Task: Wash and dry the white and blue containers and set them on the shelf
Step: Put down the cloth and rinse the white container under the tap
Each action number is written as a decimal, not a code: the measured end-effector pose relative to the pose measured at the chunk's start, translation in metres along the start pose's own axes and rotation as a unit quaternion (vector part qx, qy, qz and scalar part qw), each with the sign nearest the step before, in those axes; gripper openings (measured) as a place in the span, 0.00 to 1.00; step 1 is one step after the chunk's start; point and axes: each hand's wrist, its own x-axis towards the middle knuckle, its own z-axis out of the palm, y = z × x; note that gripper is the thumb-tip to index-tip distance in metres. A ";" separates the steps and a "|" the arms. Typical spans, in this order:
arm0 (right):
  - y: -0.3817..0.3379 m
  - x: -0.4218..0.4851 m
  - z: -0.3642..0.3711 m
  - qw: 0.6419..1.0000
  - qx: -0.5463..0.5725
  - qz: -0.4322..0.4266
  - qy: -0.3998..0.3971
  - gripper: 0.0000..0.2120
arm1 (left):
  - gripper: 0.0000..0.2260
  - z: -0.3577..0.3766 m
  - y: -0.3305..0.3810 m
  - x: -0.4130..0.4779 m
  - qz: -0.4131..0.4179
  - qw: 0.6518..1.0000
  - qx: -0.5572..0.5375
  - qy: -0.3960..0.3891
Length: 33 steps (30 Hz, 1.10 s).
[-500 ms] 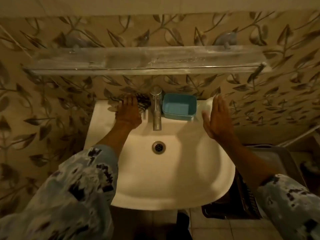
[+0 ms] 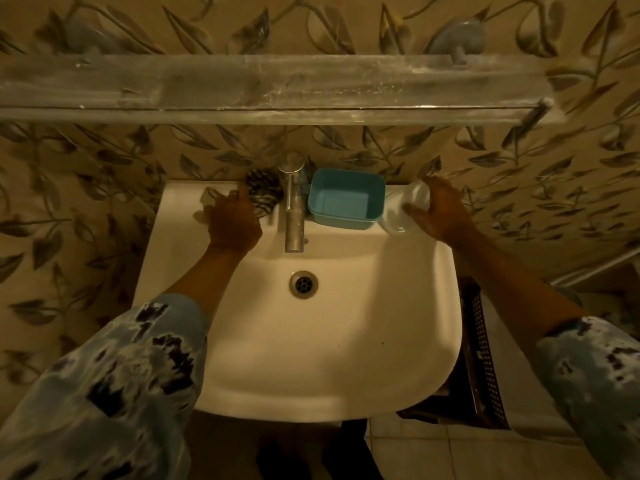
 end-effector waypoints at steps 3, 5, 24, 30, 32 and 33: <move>-0.005 0.009 -0.010 0.999 0.006 0.021 0.026 0.28 | 0.16 -0.003 -0.001 -0.004 -0.026 1.000 0.005 -0.005; -0.005 0.011 -0.015 0.999 0.004 0.038 0.026 0.26 | 0.15 -0.004 -0.004 -0.009 -0.055 0.998 -0.030 -0.018; 0.036 -0.076 -0.016 0.926 0.268 0.243 0.109 0.06 | 0.07 -0.007 0.020 -0.186 -0.134 0.751 -0.642 0.075; 0.035 -0.091 -0.012 0.906 0.308 0.269 0.113 0.06 | 0.05 -0.014 0.056 -0.197 -0.152 0.634 -0.756 0.057; 0.035 -0.097 -0.011 0.894 0.336 0.274 0.111 0.05 | 0.06 -0.014 0.062 -0.200 -0.156 0.612 -0.774 0.055; 0.035 -0.100 -0.009 0.885 0.358 0.278 0.108 0.05 | 0.06 -0.014 0.063 -0.202 -0.158 0.605 -0.779 0.054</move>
